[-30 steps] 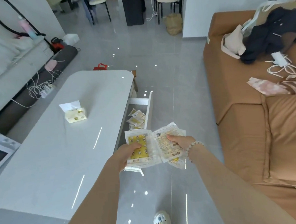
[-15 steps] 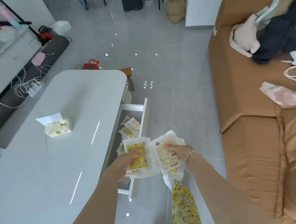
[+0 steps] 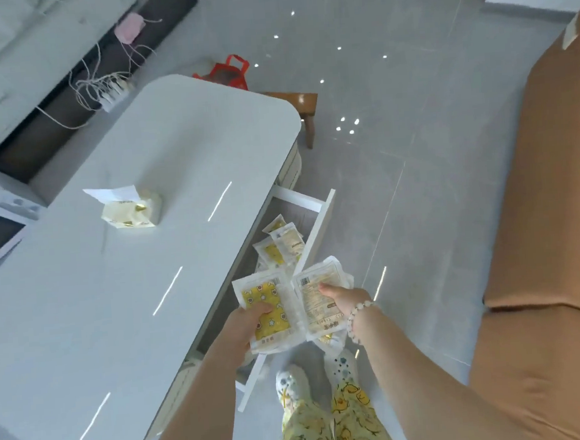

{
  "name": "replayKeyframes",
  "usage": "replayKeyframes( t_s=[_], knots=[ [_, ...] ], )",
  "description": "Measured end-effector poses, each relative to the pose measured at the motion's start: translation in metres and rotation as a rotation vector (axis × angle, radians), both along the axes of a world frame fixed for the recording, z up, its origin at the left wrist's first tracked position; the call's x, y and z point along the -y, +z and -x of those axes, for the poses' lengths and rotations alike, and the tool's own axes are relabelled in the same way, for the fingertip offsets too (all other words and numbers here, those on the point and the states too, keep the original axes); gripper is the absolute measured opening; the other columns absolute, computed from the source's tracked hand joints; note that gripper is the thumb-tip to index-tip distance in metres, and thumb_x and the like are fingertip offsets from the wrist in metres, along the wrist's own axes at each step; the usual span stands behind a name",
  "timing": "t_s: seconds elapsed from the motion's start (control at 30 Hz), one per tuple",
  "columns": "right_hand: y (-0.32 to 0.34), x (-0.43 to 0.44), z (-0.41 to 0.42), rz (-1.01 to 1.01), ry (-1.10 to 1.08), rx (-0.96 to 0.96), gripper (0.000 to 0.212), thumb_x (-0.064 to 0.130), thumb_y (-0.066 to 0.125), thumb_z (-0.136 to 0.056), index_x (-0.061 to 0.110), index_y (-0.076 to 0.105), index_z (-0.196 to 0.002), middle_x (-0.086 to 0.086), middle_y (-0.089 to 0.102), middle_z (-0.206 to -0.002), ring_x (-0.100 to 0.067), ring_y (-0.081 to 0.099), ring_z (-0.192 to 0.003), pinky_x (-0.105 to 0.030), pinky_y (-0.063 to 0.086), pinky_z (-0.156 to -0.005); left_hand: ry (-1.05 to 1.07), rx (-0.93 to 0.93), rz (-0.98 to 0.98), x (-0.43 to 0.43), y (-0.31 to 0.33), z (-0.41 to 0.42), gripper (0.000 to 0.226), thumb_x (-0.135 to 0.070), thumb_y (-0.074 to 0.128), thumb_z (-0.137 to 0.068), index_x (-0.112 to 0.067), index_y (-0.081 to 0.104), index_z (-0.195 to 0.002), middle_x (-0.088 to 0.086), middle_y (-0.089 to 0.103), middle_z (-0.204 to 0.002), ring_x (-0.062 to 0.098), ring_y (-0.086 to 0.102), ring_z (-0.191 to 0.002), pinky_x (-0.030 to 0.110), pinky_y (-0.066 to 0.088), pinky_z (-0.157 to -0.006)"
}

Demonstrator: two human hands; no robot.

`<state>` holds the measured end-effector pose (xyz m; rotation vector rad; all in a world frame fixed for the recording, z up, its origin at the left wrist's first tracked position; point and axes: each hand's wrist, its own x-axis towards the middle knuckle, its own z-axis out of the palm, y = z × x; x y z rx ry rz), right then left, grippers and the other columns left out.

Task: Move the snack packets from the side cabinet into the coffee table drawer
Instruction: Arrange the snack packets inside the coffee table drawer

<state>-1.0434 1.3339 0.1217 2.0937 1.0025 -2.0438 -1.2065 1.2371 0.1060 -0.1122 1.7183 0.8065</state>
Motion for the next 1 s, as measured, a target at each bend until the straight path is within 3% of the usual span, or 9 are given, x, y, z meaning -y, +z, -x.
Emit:
replayKeyframes(
  t_s=[0.13, 0.3, 0.43, 0.6, 0.7, 0.83, 0.87, 0.93, 1.0],
  knots=[
    [-0.036, -0.006, 0.031, 0.06, 0.119, 0.037, 0.077, 0.048, 0.066, -0.083, -0.002, 0.043, -0.137, -0.017, 0.047, -0.14, -0.031, 0.051, -0.123, -0.035, 0.041, -0.099, 0.123, 0.025, 0.072, 0.011, -0.045, 0.015, 0.027, -0.009, 0.063, -0.088, -0.005, 0.062, -0.114, 0.016, 0.069, -0.106, 0.033, 0.067, -0.096, 0.046, 0.054, -0.085],
    [-0.094, -0.016, 0.061, 0.107, 0.231, 0.125, 0.072, 0.049, 0.057, -0.088, -0.003, 0.043, -0.135, -0.018, 0.048, -0.138, -0.033, 0.05, -0.123, -0.037, 0.04, -0.1, 0.209, 0.12, 0.121, 0.013, -0.11, 0.032, 0.026, -0.006, 0.063, -0.087, -0.009, 0.062, -0.113, 0.014, 0.07, -0.108, 0.032, 0.068, -0.099, 0.049, 0.051, -0.093],
    [-0.141, -0.031, 0.092, 0.074, 0.303, 0.169, 0.064, 0.042, 0.057, -0.089, -0.004, 0.044, -0.133, -0.017, 0.052, -0.133, -0.032, 0.052, -0.119, -0.036, 0.043, -0.094, 0.216, 0.091, 0.147, 0.0, -0.167, 0.054, 0.026, -0.005, 0.064, -0.085, -0.009, 0.061, -0.111, 0.013, 0.069, -0.106, 0.03, 0.068, -0.094, 0.046, 0.055, -0.084],
    [-0.199, -0.044, 0.128, -0.006, 0.459, 0.199, 0.049, 0.037, 0.053, -0.091, 0.003, 0.053, -0.126, -0.012, 0.06, -0.111, -0.028, 0.057, -0.096, -0.031, 0.045, -0.08, 0.245, 0.046, 0.2, -0.015, -0.227, 0.076, 0.033, -0.01, 0.069, -0.083, -0.008, 0.06, -0.115, 0.01, 0.068, -0.11, 0.027, 0.066, -0.098, 0.044, 0.051, -0.094],
    [-0.231, -0.049, 0.155, -0.062, 0.536, 0.185, 0.044, 0.035, 0.053, -0.091, 0.009, 0.054, -0.127, -0.008, 0.059, -0.117, -0.022, 0.052, -0.085, -0.027, 0.041, -0.07, 0.303, 0.047, 0.189, -0.021, -0.258, 0.088, 0.033, -0.01, 0.067, -0.085, -0.007, 0.059, -0.117, 0.008, 0.068, -0.109, 0.025, 0.066, -0.096, 0.041, 0.051, -0.095],
    [-0.278, -0.061, 0.194, -0.102, 0.583, 0.16, 0.044, 0.028, 0.051, -0.092, 0.011, 0.05, -0.132, -0.005, 0.058, -0.098, -0.013, 0.046, -0.061, -0.022, 0.036, -0.05, 0.368, 0.039, 0.167, -0.026, -0.305, 0.113, 0.027, -0.011, 0.07, -0.084, -0.006, 0.062, -0.11, 0.008, 0.07, -0.104, 0.024, 0.067, -0.097, 0.041, 0.05, -0.097],
    [-0.289, -0.065, 0.201, -0.085, 0.579, 0.158, 0.047, 0.027, 0.05, -0.093, 0.011, 0.046, -0.136, -0.006, 0.059, -0.1, -0.015, 0.05, -0.065, -0.022, 0.038, -0.052, 0.377, 0.04, 0.161, -0.027, -0.314, 0.118, 0.022, -0.011, 0.071, -0.083, -0.008, 0.064, -0.103, 0.007, 0.07, -0.101, 0.023, 0.067, -0.095, 0.04, 0.05, -0.097],
    [-0.305, -0.069, 0.207, -0.065, 0.598, 0.157, 0.052, 0.029, 0.051, -0.094, 0.007, 0.042, -0.139, -0.011, 0.059, -0.122, -0.025, 0.06, -0.091, -0.027, 0.048, -0.071, 0.391, 0.027, 0.162, -0.028, -0.328, 0.122, 0.017, -0.011, 0.073, -0.081, -0.01, 0.064, -0.096, 0.005, 0.07, -0.095, 0.021, 0.067, -0.089, 0.038, 0.051, -0.094],
    [-0.326, -0.07, 0.211, -0.076, 0.663, 0.177, 0.053, 0.033, 0.052, -0.094, 0.001, 0.045, -0.135, -0.014, 0.056, -0.128, -0.029, 0.057, -0.11, -0.03, 0.046, -0.087, 0.374, 0.0, 0.189, -0.028, -0.345, 0.124, 0.02, -0.014, 0.076, -0.079, -0.011, 0.064, -0.095, 0.005, 0.07, -0.097, 0.022, 0.067, -0.09, 0.038, 0.052, -0.092]
  ],
)
